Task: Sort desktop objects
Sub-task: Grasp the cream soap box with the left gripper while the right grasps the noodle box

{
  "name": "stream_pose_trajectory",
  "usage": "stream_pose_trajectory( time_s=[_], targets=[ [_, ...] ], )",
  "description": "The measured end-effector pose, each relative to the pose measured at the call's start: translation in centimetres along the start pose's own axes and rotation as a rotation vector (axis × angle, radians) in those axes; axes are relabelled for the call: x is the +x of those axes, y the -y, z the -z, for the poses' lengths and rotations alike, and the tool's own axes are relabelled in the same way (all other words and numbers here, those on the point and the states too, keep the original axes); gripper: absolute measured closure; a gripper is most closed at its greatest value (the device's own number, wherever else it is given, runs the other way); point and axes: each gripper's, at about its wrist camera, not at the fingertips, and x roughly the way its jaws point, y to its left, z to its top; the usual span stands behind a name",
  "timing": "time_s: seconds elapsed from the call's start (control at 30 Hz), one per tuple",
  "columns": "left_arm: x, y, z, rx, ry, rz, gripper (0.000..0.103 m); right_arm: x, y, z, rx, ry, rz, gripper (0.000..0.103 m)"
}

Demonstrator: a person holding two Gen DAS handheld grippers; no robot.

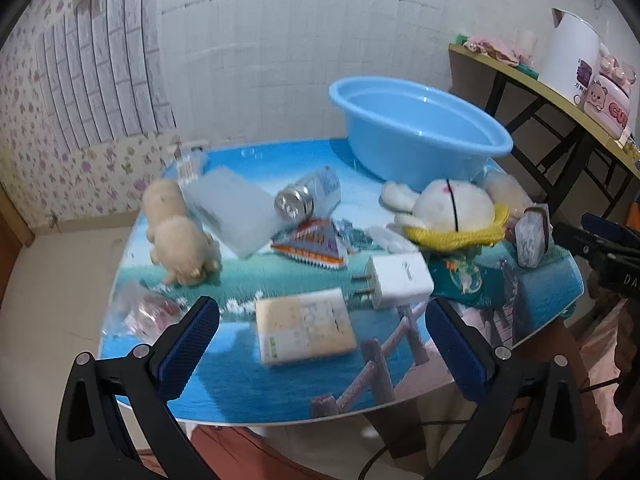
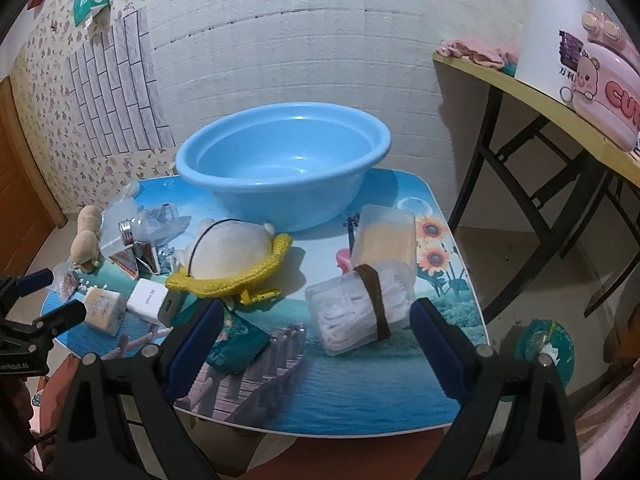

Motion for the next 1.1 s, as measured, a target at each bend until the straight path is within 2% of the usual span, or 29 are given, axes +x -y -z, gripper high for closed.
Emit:
stream_pose_trajectory(
  time_s=[0.47,0.77,0.9,0.97,1.1],
  targets=[
    [3.1,-0.8,1.4,-0.015,-0.066,-0.046,0.0,1.7,2.7,0.9,0.058,-0.044,0.055,0.007],
    [4.0,-0.7,1.4,-0.002,-0.072,-0.075,0.001,2.9,4.9,1.2,0.103,-0.064,0.105,0.007],
    [4.5,-0.7,1.6,0.008,-0.089,-0.081,0.011,3.3,4.5,1.3,0.088,-0.076,0.074,0.007],
    [4.7,-0.9,1.7,0.007,-0.096,-0.078,0.011,3.7,4.1,1.3,0.06,-0.076,0.064,0.007],
    [4.9,-1.1,1.9,0.011,-0.104,-0.075,0.018,4.7,3.9,1.2,0.004,-0.072,0.055,0.007]
  ],
)
